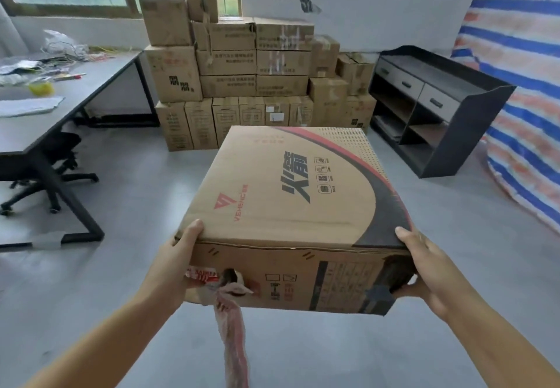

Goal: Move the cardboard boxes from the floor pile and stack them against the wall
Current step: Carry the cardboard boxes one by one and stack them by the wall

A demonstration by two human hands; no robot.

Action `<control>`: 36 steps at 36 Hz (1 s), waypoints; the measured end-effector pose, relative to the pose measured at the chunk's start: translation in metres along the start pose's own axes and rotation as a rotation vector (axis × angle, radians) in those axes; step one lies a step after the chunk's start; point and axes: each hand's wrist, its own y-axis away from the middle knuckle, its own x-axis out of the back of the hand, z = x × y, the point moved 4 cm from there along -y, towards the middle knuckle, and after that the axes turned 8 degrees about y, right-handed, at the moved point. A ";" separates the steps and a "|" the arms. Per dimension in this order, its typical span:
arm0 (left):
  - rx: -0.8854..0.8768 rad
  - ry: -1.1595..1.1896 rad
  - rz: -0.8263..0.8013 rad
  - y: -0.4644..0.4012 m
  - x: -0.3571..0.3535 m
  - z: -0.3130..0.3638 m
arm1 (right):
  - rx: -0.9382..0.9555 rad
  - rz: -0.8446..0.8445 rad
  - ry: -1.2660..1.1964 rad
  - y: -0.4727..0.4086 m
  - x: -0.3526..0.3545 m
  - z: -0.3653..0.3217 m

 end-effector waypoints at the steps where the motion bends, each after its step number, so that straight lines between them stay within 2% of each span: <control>1: -0.004 -0.003 -0.001 -0.014 -0.007 0.007 | 0.001 0.000 -0.001 -0.013 -0.003 -0.008; 13: -0.097 0.000 0.008 -0.201 -0.106 0.084 | 0.093 -0.023 -0.007 -0.228 -0.037 -0.113; 23: -0.143 0.084 0.054 -0.370 -0.211 0.150 | 0.149 -0.082 0.042 -0.436 -0.054 -0.235; 36: -0.174 0.129 0.121 -0.593 -0.261 0.230 | 0.188 -0.139 0.032 -0.654 -0.151 -0.350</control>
